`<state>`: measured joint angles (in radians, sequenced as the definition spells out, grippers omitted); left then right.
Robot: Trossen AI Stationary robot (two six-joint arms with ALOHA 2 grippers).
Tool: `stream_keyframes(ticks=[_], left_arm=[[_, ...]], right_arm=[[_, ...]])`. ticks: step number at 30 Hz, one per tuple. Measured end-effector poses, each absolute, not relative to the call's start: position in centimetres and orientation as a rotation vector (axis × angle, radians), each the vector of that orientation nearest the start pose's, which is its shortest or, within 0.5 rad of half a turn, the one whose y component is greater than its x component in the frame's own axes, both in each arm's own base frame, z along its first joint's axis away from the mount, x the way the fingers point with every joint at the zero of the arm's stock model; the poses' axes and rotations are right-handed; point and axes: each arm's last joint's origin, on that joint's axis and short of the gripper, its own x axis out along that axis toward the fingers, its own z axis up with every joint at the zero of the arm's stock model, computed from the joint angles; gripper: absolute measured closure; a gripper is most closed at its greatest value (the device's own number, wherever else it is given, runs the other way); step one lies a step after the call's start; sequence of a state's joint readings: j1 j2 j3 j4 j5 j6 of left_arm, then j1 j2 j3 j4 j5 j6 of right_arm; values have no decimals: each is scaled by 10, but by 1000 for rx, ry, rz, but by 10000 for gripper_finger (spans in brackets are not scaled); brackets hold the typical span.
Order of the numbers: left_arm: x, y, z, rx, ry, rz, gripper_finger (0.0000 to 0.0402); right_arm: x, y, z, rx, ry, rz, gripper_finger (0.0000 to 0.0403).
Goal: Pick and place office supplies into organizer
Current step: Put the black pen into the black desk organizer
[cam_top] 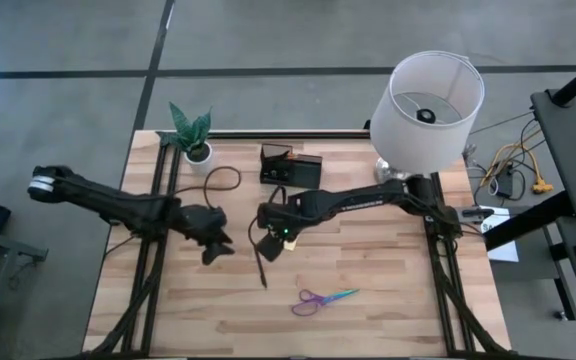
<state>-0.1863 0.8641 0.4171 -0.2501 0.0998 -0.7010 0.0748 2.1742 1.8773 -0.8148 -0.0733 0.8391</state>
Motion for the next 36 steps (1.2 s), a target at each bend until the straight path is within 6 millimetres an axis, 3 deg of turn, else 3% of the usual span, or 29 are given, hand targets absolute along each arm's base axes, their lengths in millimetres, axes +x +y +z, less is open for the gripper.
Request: stream_keyframes(ticks=[6,12,21,29,36], left_arm=[[155,-50,205,-636,695,-126,217],[149,-55,220,-688,578,-188,217],[148,-55,234,-713,446,-230,217],[150,-55,232,-734,460,-219,217],[151,-56,231,-733,466,-216,217]], right_arm=[[467,50,212,782,1023,-333,202],[475,59,190,799,1036,-339,202],[512,67,159,805,1043,-344,202],[517,70,155,607,1124,-486,208],[529,75,154,610,1072,-456,231]])
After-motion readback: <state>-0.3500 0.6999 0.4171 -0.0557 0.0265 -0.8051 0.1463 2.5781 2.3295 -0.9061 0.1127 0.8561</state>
